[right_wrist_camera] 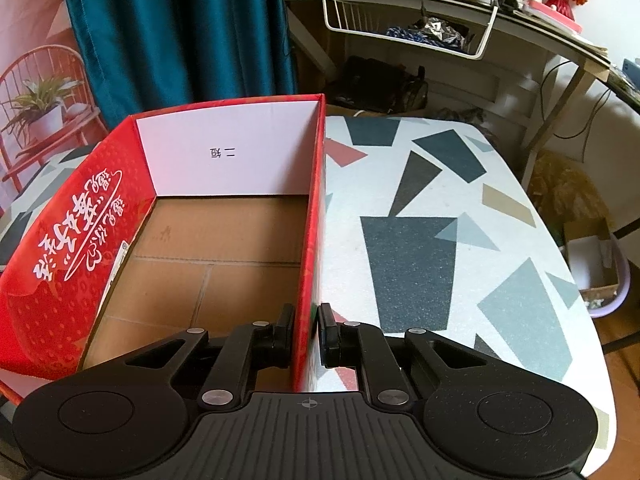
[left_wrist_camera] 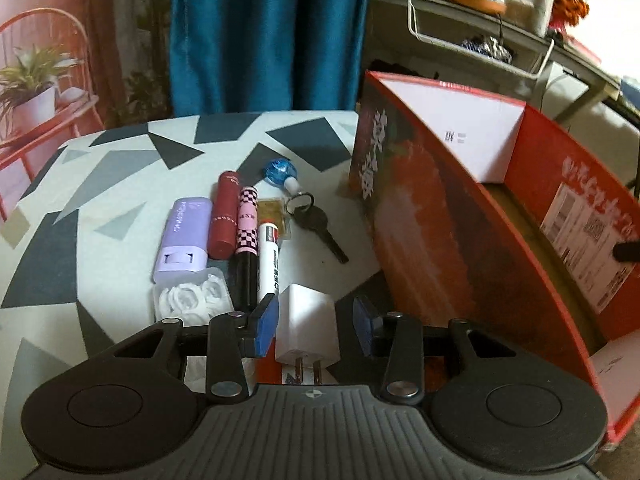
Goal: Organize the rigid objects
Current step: 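Close the left gripper on the white charger plug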
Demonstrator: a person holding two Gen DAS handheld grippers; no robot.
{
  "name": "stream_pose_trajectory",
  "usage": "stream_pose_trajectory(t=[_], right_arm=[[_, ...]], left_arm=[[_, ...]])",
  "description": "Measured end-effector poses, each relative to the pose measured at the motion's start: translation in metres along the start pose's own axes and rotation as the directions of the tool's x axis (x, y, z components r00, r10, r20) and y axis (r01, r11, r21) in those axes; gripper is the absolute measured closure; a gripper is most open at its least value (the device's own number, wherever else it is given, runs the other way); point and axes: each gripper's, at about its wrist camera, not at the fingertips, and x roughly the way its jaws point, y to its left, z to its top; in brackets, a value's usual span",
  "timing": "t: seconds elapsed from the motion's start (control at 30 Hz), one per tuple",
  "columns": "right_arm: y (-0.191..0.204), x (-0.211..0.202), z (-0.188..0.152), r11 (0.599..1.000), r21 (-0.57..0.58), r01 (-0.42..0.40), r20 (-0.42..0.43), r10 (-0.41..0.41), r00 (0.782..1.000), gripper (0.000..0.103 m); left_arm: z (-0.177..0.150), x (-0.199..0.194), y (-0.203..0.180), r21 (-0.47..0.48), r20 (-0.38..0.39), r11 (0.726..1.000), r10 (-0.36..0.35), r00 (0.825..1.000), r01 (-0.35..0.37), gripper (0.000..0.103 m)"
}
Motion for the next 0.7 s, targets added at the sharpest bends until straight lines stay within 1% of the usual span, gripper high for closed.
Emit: stream_pose_trajectory(t=[0.1, 0.27, 0.37, 0.47, 0.57, 0.63, 0.7], right_arm=[[0.001, 0.000, -0.001, 1.000, -0.001, 0.000, 0.000, 0.000, 1.000, 0.092], [0.002, 0.000, -0.001, 1.000, -0.004, 0.004, 0.001, -0.004, 1.000, 0.092], [0.002, 0.000, -0.001, 1.000, -0.004, 0.005, 0.003, -0.005, 1.000, 0.092], [0.002, 0.000, -0.001, 1.000, -0.004, 0.005, 0.003, -0.005, 1.000, 0.092], [0.002, 0.000, -0.001, 1.000, -0.004, 0.004, 0.002, -0.004, 1.000, 0.092], [0.002, 0.000, -0.001, 1.000, -0.004, 0.005, 0.003, -0.005, 1.000, 0.092], [0.001, 0.000, -0.001, 1.000, -0.003, 0.004, 0.003, -0.004, 1.000, 0.092]], left_arm=[[-0.005, 0.002, -0.002, 0.031, 0.001, 0.999, 0.016, 1.000, -0.016, 0.059], [-0.011, 0.005, -0.008, 0.071, -0.002, 0.997, 0.001, 1.000, -0.001, 0.059], [-0.014, 0.004, -0.009, 0.076, -0.010, 0.997, -0.022, 1.000, 0.023, 0.059], [-0.016, 0.010, -0.010, 0.086, -0.030, 0.996, -0.006, 1.000, 0.009, 0.060], [-0.017, 0.015, -0.009, 0.075, -0.042, 0.997, 0.001, 0.999, 0.002, 0.060], [-0.017, 0.018, -0.007, 0.073, -0.052, 0.997, 0.019, 0.998, -0.015, 0.065], [-0.017, 0.020, -0.002, 0.059, -0.058, 0.998, 0.034, 0.998, -0.031, 0.065]])
